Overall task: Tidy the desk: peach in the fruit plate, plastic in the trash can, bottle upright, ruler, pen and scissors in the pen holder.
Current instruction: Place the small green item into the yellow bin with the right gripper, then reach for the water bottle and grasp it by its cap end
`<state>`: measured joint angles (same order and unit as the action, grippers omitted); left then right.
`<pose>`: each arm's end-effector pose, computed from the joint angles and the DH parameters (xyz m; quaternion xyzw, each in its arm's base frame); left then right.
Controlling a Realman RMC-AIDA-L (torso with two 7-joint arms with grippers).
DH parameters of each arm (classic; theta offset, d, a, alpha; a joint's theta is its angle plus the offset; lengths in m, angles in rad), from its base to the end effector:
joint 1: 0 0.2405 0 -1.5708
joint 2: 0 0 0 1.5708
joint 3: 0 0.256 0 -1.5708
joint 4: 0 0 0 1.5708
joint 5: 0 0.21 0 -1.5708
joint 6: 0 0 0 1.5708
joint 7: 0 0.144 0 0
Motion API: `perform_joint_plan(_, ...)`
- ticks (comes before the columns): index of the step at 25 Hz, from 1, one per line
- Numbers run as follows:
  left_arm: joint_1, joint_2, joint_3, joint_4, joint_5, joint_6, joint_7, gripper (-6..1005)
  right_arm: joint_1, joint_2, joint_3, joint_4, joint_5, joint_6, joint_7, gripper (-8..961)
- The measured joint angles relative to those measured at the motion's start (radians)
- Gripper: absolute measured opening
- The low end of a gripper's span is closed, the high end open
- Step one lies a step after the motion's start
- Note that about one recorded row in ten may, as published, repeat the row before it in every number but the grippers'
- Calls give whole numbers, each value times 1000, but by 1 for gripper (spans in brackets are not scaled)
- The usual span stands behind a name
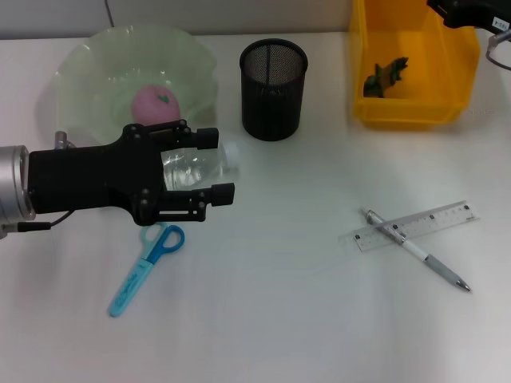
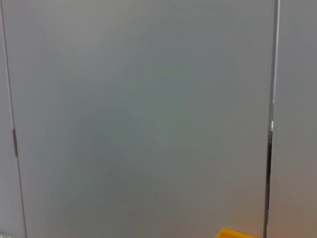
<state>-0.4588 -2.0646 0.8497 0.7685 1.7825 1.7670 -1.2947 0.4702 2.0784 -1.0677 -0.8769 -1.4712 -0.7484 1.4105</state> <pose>-0.2317 0.3042 0.0172 -0.9441 -0.0949 -0.3083 0.0682 0.2457 0.4221 0.0518 -0.8225 0.2369 0.2487 0.4533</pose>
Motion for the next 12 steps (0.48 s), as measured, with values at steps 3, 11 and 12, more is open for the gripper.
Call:
perform_joint_plan(3, -1, 0, 0, 0, 0, 0, 0, 792, -1, 0, 0, 0, 0, -2, 0, 232)
perform_joint_plan(11, -1, 0, 0, 0, 0, 6, 0, 792, -38, -1, 16, -47, 5, -175, 75, 457)
perform_joint_plan(12, 0, 0, 0, 0, 0, 6, 0, 792, -49, -1, 24, -65, 4, -208, 96, 488)
